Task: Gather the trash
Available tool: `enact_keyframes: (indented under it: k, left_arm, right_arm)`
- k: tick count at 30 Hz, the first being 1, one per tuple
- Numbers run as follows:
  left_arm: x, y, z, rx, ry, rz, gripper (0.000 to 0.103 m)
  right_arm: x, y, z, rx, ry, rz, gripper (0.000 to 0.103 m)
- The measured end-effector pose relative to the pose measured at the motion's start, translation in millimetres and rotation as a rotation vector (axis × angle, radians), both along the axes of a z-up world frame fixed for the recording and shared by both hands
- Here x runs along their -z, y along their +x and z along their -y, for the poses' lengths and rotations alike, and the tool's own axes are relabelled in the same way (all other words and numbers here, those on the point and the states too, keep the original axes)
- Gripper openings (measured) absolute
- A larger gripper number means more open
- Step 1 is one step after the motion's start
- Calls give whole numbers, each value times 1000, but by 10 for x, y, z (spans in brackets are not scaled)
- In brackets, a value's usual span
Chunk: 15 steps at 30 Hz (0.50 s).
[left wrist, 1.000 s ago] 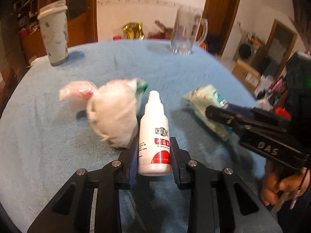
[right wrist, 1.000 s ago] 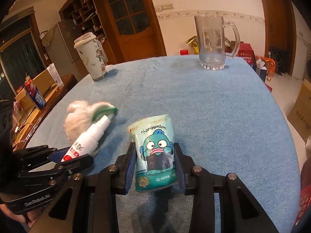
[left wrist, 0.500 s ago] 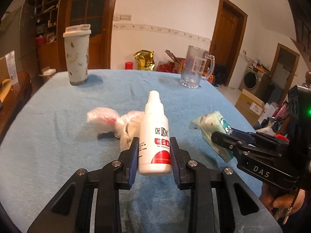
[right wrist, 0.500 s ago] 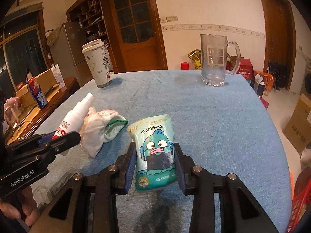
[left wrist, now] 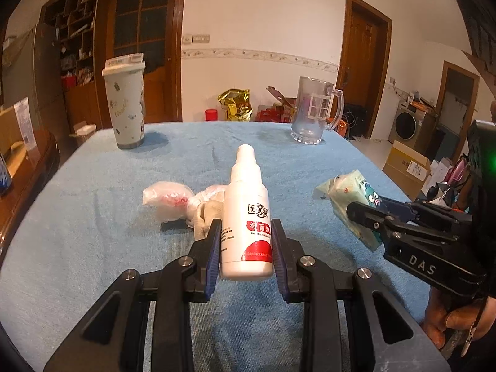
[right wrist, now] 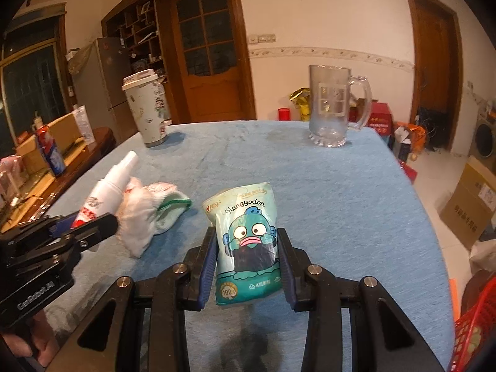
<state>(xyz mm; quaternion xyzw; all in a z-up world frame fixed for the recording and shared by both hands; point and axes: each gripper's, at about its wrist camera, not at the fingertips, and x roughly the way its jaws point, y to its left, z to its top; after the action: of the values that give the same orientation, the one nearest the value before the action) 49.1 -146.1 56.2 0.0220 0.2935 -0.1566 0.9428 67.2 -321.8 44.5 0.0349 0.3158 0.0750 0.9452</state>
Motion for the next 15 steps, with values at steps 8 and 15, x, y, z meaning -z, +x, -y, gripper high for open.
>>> enact_keyframes:
  k: [8, 15]
  left_arm:
    - [-114, -100, -4, 23, -10, 3, 29]
    - [-202, -596, -158, 34, -19, 3, 29]
  right_arm:
    - [-135, -401, 15, 69, 44, 2, 40]
    - [-124, -933, -75, 80, 102, -6, 40]
